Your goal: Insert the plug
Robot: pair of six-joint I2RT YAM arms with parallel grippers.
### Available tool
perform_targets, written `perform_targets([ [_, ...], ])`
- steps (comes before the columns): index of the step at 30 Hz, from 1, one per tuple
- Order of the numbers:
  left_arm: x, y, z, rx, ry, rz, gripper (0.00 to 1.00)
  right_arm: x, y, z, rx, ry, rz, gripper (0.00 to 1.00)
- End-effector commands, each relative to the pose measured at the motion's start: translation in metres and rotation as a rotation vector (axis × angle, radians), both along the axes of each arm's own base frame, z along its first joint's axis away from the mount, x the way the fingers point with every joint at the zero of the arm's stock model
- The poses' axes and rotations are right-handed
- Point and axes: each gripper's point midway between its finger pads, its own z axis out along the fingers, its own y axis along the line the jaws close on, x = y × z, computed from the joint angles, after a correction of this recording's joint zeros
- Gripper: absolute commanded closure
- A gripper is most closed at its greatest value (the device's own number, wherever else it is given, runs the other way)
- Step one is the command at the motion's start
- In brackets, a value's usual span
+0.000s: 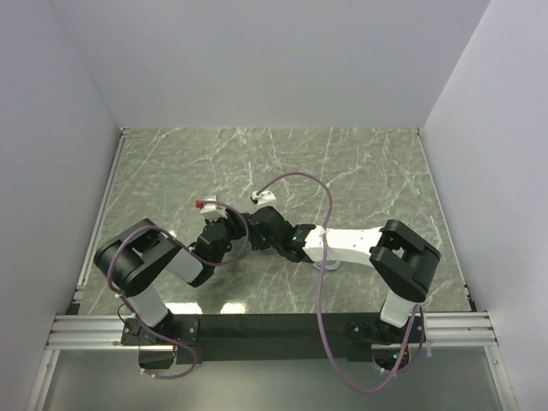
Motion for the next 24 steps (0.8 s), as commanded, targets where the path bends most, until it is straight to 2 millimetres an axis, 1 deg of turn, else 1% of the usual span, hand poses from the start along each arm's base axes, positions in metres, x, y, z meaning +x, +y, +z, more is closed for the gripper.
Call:
perform_targets([
  [1, -0.041, -0.032, -0.030, 0.104, 0.134, -0.253, 0.46, -0.089, -0.056, -0.069, -0.295, 0.349, 0.080, 0.66],
  [2, -0.041, -0.031, -0.024, 0.095, 0.123, -0.253, 0.45, -0.087, -0.051, -0.059, -0.269, 0.330, 0.090, 0.59],
  [3, -0.041, -0.030, -0.023, 0.093, 0.124, -0.252, 0.44, -0.085, -0.047, -0.054, -0.249, 0.314, 0.102, 0.47],
  [4, -0.042, -0.030, -0.022, 0.091, 0.122, -0.254, 0.44, -0.086, -0.046, -0.051, -0.239, 0.305, 0.110, 0.43],
  [5, -0.042, -0.031, -0.020, 0.086, 0.119, -0.258, 0.43, -0.085, -0.045, -0.043, -0.214, 0.292, 0.115, 0.40],
  [6, -0.041, -0.031, -0.017, 0.079, 0.111, -0.256, 0.43, -0.086, -0.046, -0.042, -0.210, 0.285, 0.124, 0.35],
  [9, -0.042, -0.032, -0.016, 0.072, 0.109, -0.263, 0.42, -0.083, -0.044, -0.027, -0.181, 0.248, 0.136, 0.27],
  [13, -0.040, -0.036, -0.011, 0.064, 0.102, -0.272, 0.41, -0.085, -0.036, -0.009, -0.125, 0.223, 0.188, 0.25],
  [16, -0.038, -0.038, -0.010, 0.062, 0.101, -0.275, 0.41, -0.092, -0.025, 0.013, -0.043, 0.204, 0.260, 0.25],
  [19, -0.036, -0.041, -0.009, 0.056, 0.098, -0.285, 0.41, -0.101, -0.018, 0.026, 0.003, 0.205, 0.331, 0.25],
  [24, -0.035, -0.046, -0.013, 0.043, 0.103, -0.306, 0.42, -0.114, -0.012, 0.039, 0.046, 0.221, 0.419, 0.25],
])
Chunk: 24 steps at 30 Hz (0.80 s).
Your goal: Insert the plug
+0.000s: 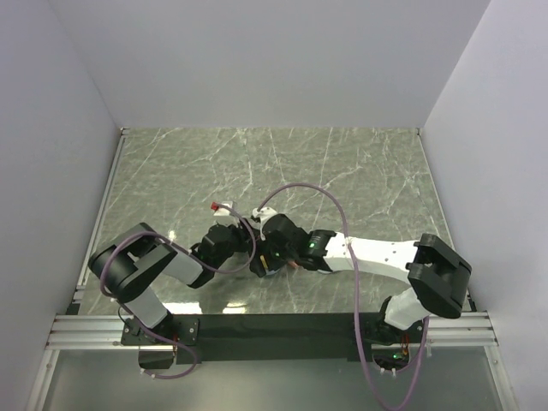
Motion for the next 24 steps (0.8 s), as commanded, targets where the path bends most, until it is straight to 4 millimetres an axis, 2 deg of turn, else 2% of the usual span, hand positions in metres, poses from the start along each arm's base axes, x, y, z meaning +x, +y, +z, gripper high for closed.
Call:
perform_targets([
  [1, 0.008, -0.012, 0.012, -0.047, -0.032, -0.029, 0.42, -0.028, 0.010, 0.018, 0.077, 0.056, 0.133, 0.25],
  [7, -0.001, -0.012, 0.003, -0.066, -0.013, -0.053, 0.46, -0.031, 0.002, -0.021, -0.039, 0.107, 0.141, 0.22],
  [8, -0.005, -0.010, -0.003, -0.067, 0.003, -0.052, 0.47, -0.031, 0.003, -0.022, -0.040, 0.110, 0.143, 0.22],
  [9, -0.006, -0.011, -0.001, -0.081, -0.003, -0.053, 0.48, -0.031, 0.006, -0.021, -0.032, 0.109, 0.148, 0.22],
  [10, -0.009, -0.008, -0.009, -0.075, 0.014, -0.052, 0.48, -0.032, 0.008, -0.019, -0.022, 0.107, 0.149, 0.20],
  [13, -0.011, -0.009, -0.013, -0.095, 0.019, -0.053, 0.50, -0.032, 0.015, -0.008, 0.013, 0.092, 0.160, 0.18],
  [15, -0.014, -0.007, -0.022, -0.088, 0.036, -0.050, 0.51, -0.035, 0.019, 0.000, 0.024, 0.086, 0.176, 0.17],
  [17, -0.015, -0.006, -0.024, -0.103, 0.033, -0.048, 0.52, -0.036, 0.024, 0.010, 0.037, 0.077, 0.188, 0.15],
  [21, -0.017, -0.002, -0.022, -0.112, 0.016, -0.037, 0.56, -0.039, 0.023, 0.013, -0.012, 0.066, 0.191, 0.12],
  [24, -0.016, 0.001, -0.022, -0.092, 0.014, -0.027, 0.59, -0.033, 0.023, 0.028, 0.002, 0.024, 0.162, 0.12],
])
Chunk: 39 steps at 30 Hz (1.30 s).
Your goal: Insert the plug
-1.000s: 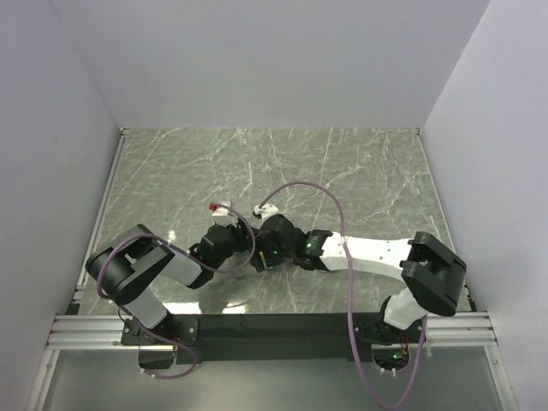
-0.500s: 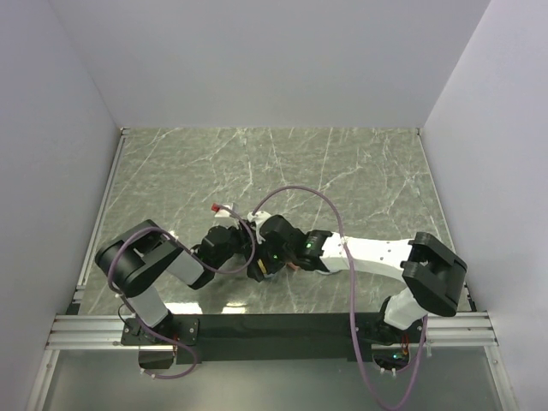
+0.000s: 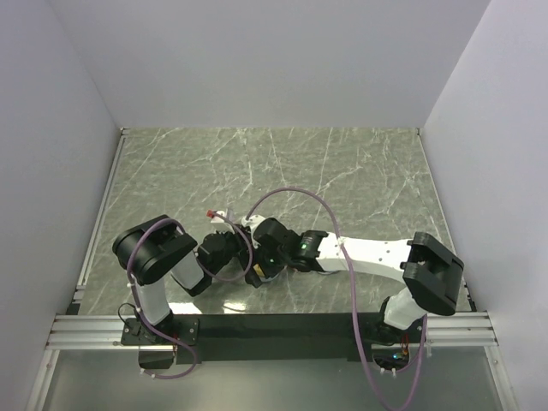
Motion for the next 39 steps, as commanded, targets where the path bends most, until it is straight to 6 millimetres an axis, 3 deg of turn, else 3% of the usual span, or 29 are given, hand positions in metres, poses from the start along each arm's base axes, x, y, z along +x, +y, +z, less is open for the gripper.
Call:
perform_targets([
  [1, -0.006, 0.008, -0.011, 0.028, 0.033, 0.012, 0.59, -0.004, 0.014, 0.033, 0.066, -0.030, 0.017, 0.12],
  [9, -0.006, 0.009, -0.012, 0.026, 0.031, 0.014, 0.62, 0.006, 0.011, 0.053, 0.110, -0.101, -0.033, 0.11],
  [15, -0.011, 0.013, 0.000, 0.009, 0.014, 0.017, 0.57, 0.009, 0.011, 0.032, 0.057, -0.091, -0.040, 0.12],
  [24, -0.010, 0.017, 0.004, 0.037, 0.004, 0.031, 0.57, 0.015, 0.010, 0.098, 0.212, -0.234, -0.061, 0.12],
  [27, -0.012, 0.015, 0.000, 0.038, 0.012, 0.024, 0.57, 0.022, -0.003, 0.102, 0.203, -0.264, -0.127, 0.16],
  [29, -0.013, 0.015, 0.000, 0.041, 0.014, 0.023, 0.57, 0.027, -0.013, 0.096, 0.164, -0.273, -0.166, 0.22],
  [30, -0.014, 0.014, -0.001, 0.042, 0.015, 0.021, 0.57, 0.033, -0.020, 0.092, 0.137, -0.287, -0.202, 0.33],
  [31, -0.014, 0.014, -0.002, 0.044, 0.015, 0.019, 0.57, 0.035, -0.024, 0.088, 0.119, -0.285, -0.227, 0.35],
  [36, -0.019, 0.011, -0.003, 0.052, 0.015, 0.005, 0.57, 0.045, -0.053, 0.058, -0.013, -0.315, -0.282, 0.32],
  [39, -0.020, 0.013, -0.007, 0.069, 0.023, 0.008, 0.57, 0.050, -0.065, 0.053, -0.002, -0.330, -0.311, 0.28],
])
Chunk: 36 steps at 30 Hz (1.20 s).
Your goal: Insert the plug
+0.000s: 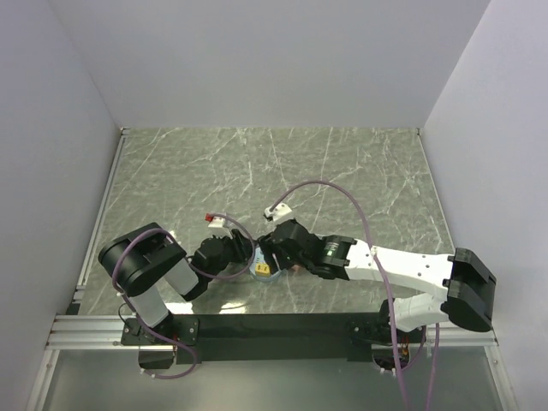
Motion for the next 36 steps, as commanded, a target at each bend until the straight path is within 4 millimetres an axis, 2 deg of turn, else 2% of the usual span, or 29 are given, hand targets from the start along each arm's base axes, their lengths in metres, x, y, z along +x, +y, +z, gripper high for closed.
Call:
perform_targets([
  [1, -0.003, 0.004, -0.007, 0.017, 0.018, 0.015, 0.57, 0.012, -0.017, 0.006, 0.027, -0.052, -0.062, 0.27],
  [2, -0.002, 0.004, -0.007, 0.018, 0.017, 0.018, 0.57, 0.014, -0.016, 0.007, 0.041, -0.062, -0.062, 0.27],
  [7, -0.004, 0.004, -0.006, 0.014, 0.015, 0.012, 0.57, 0.014, -0.022, -0.011, -0.014, -0.062, -0.040, 0.23],
  [13, -0.006, 0.003, -0.007, 0.014, 0.019, 0.000, 0.57, 0.015, -0.019, -0.018, -0.005, -0.066, -0.009, 0.23],
  [23, -0.009, 0.001, -0.010, 0.017, 0.014, -0.025, 0.57, 0.019, -0.011, -0.037, -0.048, -0.037, 0.047, 0.34],
  [25, -0.009, 0.000, -0.012, 0.028, 0.022, -0.030, 0.57, 0.018, -0.010, -0.039, -0.054, -0.032, 0.059, 0.40],
  [30, -0.007, -0.003, -0.016, 0.030, 0.026, -0.035, 0.57, 0.009, -0.005, -0.044, -0.059, 0.009, 0.118, 0.64],
  [36, -0.006, -0.007, -0.017, 0.028, 0.025, -0.049, 0.57, 0.006, 0.000, -0.055, -0.108, 0.045, 0.166, 0.86],
])
